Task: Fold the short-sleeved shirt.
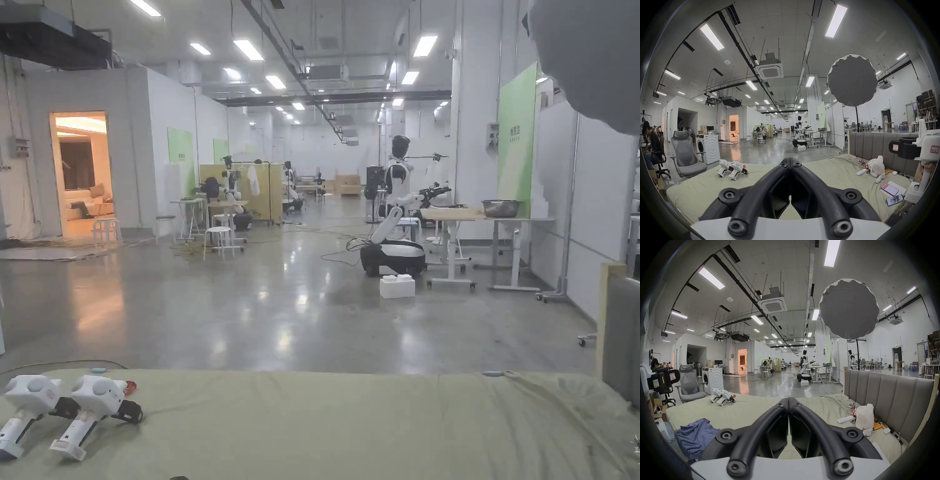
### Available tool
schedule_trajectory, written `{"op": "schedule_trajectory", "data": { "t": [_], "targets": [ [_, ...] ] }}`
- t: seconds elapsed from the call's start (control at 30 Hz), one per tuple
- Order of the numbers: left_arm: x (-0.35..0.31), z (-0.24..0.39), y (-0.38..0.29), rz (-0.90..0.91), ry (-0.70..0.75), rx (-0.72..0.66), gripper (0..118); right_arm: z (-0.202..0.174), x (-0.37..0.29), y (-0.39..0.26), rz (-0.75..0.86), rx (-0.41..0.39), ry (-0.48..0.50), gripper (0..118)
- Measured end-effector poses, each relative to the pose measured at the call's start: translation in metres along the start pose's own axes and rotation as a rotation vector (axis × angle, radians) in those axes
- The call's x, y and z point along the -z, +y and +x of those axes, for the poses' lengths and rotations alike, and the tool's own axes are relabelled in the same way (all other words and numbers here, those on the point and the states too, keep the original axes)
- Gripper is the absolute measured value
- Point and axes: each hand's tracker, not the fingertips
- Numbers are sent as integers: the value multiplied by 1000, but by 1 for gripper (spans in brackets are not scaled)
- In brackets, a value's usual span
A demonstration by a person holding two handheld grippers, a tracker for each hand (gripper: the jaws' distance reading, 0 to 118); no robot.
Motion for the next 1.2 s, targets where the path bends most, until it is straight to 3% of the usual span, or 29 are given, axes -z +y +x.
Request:
{"op": "schedule_trajectory", "data": {
  "t": [0.8, 0.9, 0.93, 0.97, 1.03, 1.13, 1.17, 1.2],
  "targets": [
    [3, -4, 2, -6, 1, 16, 0, 4, -2, 0, -7, -15, -8, 0],
    [2, -4, 4, -13, 1, 31, 0, 8, -4, 4, -10, 58, 33, 0],
    [1, -3, 5, -15, -1, 42, 0, 9, -5, 5, -6, 40, 25, 0],
    [1, -2, 5, -16, -6, 70, 0, 7, -6, 6, -2, 10, 19, 0],
    [0, 2, 3, -8, 9, 240, 0, 2, -7, 6, -21, -170, -3, 0],
    [-5, 16, -19, 3, 14, 756, 0, -6, -10, -2, -61, -448, 29, 0],
    [-6, 19, -31, -19, 10, 901, 0, -10, -12, -8, -73, -565, 48, 0],
    [-7, 22, -46, -62, -20, 1052, 0, -15, -12, -18, -89, -732, 63, 0]
  ]
}}
